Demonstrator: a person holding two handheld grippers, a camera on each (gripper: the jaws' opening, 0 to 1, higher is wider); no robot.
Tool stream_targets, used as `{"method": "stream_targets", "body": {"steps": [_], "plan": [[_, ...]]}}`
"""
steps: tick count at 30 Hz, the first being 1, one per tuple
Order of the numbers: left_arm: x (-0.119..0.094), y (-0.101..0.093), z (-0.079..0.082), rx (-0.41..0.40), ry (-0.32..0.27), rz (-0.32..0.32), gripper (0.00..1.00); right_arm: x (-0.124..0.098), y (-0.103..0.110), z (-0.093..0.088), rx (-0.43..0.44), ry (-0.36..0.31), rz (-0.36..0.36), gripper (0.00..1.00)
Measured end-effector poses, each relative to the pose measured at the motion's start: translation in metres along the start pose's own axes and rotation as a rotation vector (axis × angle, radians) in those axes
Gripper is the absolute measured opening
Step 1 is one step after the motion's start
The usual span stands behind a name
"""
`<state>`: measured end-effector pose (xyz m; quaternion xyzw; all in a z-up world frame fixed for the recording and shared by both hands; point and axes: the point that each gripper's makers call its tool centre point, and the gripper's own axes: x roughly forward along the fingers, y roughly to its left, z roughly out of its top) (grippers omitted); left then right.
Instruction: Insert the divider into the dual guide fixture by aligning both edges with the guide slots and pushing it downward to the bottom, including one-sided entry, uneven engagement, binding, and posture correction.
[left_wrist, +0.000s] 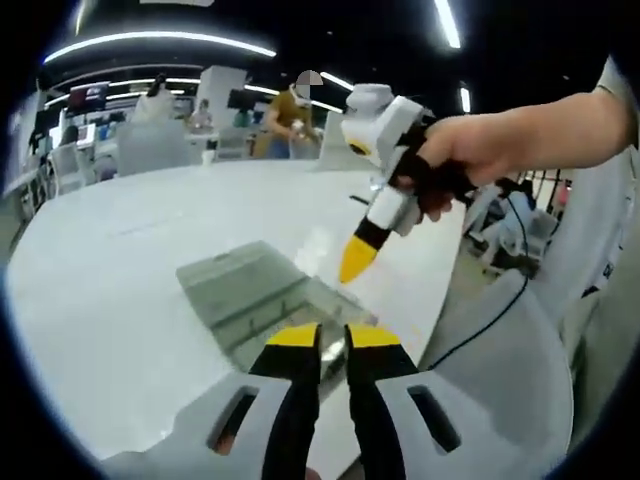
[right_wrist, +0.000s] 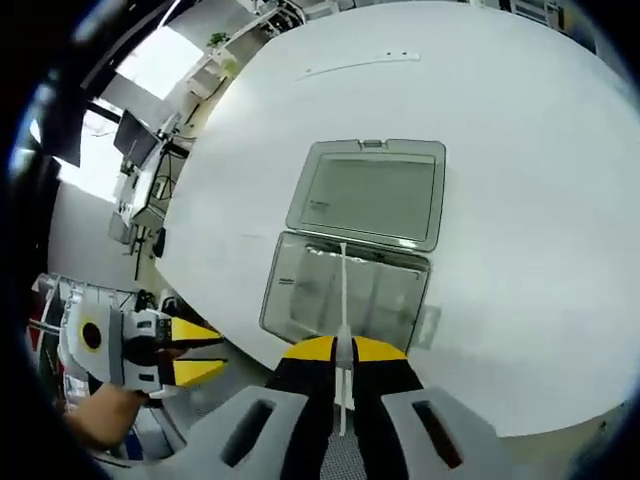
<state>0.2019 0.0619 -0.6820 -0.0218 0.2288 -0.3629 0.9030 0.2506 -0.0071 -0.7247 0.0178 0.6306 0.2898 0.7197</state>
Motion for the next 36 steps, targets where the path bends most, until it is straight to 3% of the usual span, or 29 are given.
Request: {"method": "stream_targets", "body": {"steps": [9, 10, 21, 36], "plan": [[-0.001, 0.0, 0.001, -0.011, -0.013, 0.012, 0.06, 0.006, -0.004, 0.001, 0.001, 0.028, -0.049, 0.0], [-0.001, -0.001, 0.0, -0.013, -0.013, 0.013, 0.06, 0.006, -0.003, -0.003, 0.048, 0.056, -0.055, 0.0], [-0.001, -0.002, -0.003, -0.014, -0.007, 0.025, 0.06, 0.015, 0.003, -0.007, 0.091, 0.058, -0.075, 0.0], [-0.001, -0.002, -0.004, -0.003, 0.0, 0.034, 0.11, 0.02, -0.005, -0.006, 0.11, 0.091, -0.111, 0.0]]}}
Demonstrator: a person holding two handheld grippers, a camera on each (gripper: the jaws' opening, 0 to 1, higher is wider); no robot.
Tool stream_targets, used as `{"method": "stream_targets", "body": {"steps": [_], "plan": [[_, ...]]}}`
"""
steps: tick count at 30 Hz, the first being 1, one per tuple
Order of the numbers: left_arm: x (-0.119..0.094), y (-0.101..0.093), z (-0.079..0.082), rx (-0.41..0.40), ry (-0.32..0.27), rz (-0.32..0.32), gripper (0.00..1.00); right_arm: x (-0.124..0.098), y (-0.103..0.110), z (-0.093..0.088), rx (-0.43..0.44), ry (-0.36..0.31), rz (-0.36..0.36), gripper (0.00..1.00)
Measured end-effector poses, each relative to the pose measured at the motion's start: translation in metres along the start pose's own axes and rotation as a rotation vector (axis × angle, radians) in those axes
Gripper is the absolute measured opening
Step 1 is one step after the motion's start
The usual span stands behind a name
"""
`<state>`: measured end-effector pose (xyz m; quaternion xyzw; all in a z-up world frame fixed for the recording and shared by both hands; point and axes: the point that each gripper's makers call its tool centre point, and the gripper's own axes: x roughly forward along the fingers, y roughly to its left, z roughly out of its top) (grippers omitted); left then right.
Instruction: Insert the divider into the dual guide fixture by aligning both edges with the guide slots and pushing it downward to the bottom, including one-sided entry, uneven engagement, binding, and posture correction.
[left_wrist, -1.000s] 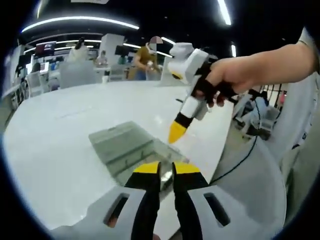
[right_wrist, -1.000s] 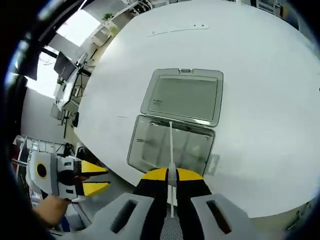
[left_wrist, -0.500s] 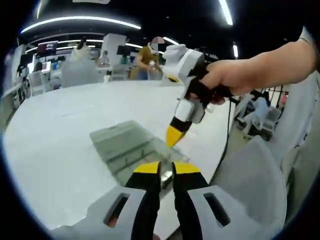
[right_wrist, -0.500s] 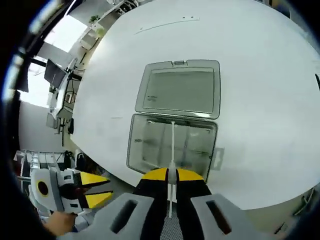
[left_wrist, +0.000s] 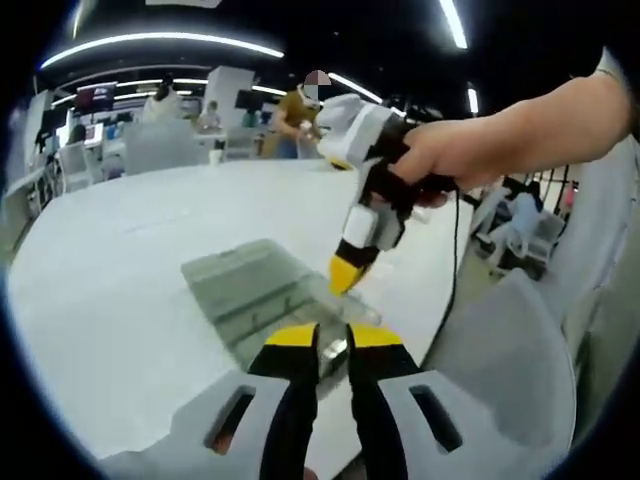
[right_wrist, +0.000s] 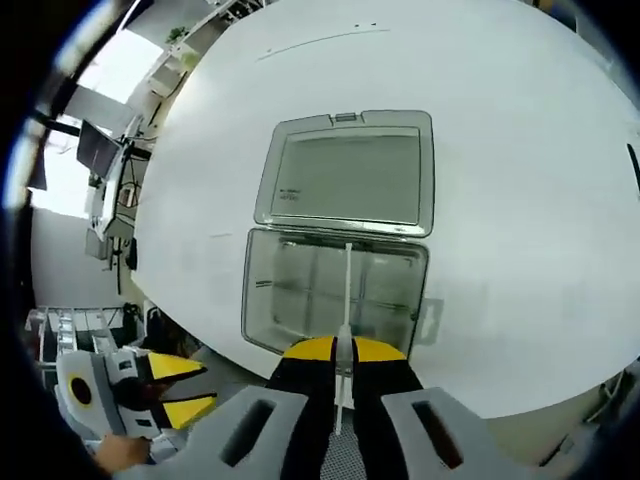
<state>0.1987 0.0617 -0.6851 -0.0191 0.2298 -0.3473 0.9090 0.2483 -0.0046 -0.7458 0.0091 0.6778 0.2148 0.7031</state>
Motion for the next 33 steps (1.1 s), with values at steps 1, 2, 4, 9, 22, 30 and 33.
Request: {"method": "stream_targets", "body": {"steps": [1, 2, 4, 9, 22, 30, 33], "plan": [[0.0, 0.0, -0.001, 0.005, 0.005, 0.003, 0.12, 0.001, 0.0, 0.0, 0.006, 0.007, 0.001, 0.0], [0.0, 0.0, -0.002, 0.011, 0.008, 0.008, 0.14, 0.001, -0.001, 0.0, 0.008, 0.007, 0.001, 0.0], [0.0, 0.001, -0.002, 0.007, 0.012, 0.011, 0.15, 0.003, -0.001, 0.0, 0.01, 0.011, -0.002, 0.0], [-0.001, 0.002, -0.006, 0.018, 0.029, 0.018, 0.21, 0.005, 0.001, -0.002, 0.017, 0.02, -0.003, 0.0], [0.001, -0.001, -0.012, 0.023, 0.054, 0.025, 0.4, 0.012, -0.001, -0.002, 0.049, 0.038, -0.009, 0.0], [0.002, -0.004, -0.014, 0.023, 0.06, 0.023, 0.43, 0.017, -0.004, 0.003, 0.057, 0.037, -0.006, 0.0], [0.002, -0.004, -0.016, 0.02, 0.064, 0.025, 0.43, 0.019, -0.007, 0.005, 0.063, 0.04, -0.012, 0.0]]}}
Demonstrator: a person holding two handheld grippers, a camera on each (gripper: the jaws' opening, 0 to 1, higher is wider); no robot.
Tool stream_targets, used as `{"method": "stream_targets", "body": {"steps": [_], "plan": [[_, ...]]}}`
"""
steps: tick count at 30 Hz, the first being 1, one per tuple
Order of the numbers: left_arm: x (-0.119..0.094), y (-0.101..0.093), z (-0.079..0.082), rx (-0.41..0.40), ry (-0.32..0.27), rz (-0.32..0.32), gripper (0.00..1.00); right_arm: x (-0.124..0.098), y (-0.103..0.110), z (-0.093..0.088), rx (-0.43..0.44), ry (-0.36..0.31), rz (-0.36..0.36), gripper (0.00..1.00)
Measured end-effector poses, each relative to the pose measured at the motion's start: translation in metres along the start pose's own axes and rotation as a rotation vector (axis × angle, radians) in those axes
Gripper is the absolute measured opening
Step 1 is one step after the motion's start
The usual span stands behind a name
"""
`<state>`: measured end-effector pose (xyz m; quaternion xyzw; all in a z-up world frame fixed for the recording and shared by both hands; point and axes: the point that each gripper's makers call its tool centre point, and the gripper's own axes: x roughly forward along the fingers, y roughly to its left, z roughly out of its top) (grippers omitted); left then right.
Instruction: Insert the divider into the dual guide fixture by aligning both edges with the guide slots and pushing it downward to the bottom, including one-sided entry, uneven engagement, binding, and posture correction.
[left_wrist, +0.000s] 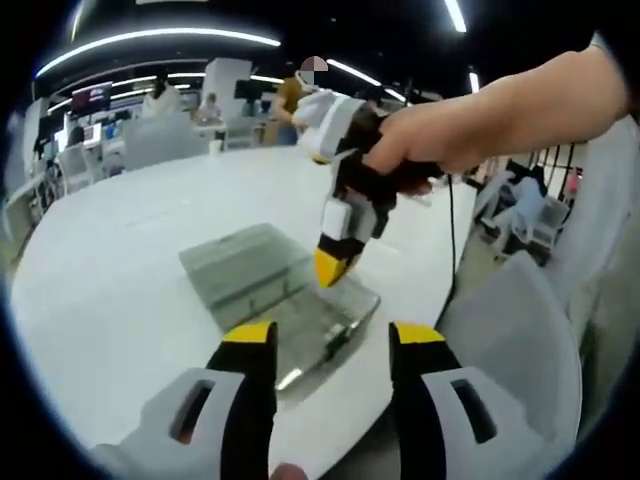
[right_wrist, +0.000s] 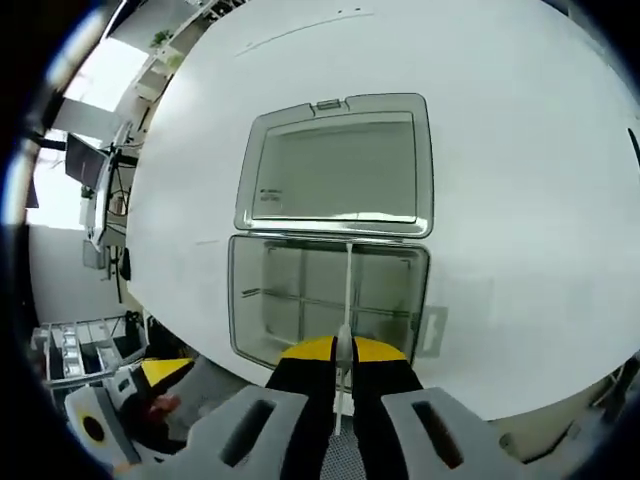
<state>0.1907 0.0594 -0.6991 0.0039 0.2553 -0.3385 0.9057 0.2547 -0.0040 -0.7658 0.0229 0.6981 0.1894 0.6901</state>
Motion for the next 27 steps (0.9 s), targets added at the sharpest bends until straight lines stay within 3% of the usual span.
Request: {"method": "stream_targets", "body": {"steps": [27], "plan": [[0.0, 0.004, -0.002, -0.021, 0.0, 0.001, 0.43, 0.011, -0.003, 0.0, 0.019, 0.021, -0.014, 0.0]]}}
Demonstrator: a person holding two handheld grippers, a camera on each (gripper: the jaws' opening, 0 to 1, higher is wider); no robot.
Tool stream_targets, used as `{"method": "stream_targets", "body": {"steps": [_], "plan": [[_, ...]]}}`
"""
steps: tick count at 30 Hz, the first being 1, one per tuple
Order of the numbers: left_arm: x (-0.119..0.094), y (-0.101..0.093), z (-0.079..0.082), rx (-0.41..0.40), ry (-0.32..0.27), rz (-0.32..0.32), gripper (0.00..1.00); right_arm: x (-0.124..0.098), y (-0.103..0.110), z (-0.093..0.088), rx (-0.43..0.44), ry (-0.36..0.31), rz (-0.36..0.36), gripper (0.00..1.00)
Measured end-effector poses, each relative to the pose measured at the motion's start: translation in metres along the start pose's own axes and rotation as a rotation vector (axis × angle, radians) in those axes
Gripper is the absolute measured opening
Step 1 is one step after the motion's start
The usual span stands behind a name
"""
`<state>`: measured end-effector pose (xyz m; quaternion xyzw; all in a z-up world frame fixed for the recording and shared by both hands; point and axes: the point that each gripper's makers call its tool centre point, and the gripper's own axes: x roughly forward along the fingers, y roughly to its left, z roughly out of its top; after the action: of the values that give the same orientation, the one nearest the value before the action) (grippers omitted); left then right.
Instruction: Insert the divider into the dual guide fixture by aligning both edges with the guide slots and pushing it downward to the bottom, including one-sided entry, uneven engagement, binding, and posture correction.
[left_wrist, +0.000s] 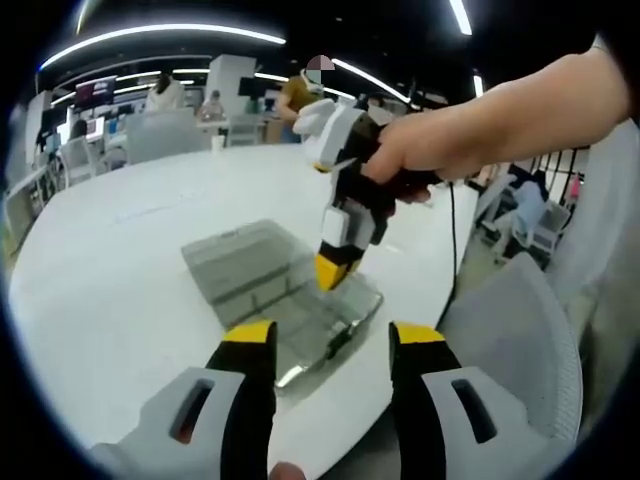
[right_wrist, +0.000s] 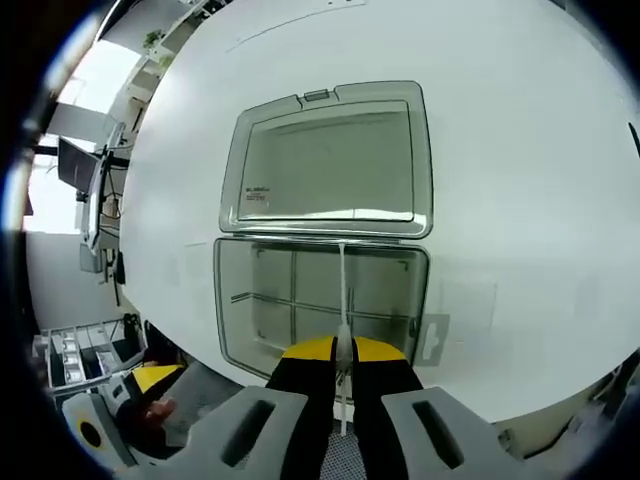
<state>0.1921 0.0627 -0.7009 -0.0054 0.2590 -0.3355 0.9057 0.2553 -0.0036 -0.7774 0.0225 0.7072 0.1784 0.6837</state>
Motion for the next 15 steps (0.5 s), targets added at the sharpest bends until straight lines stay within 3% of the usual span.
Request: {"method": "stream_targets", "body": {"steps": [15], "plan": [[-0.0037, 0.0011, -0.0006, -0.003, -0.005, -0.001, 0.42, 0.0021, 0.0007, 0.0002, 0.005, 0.013, -0.026, 0.0]]}}
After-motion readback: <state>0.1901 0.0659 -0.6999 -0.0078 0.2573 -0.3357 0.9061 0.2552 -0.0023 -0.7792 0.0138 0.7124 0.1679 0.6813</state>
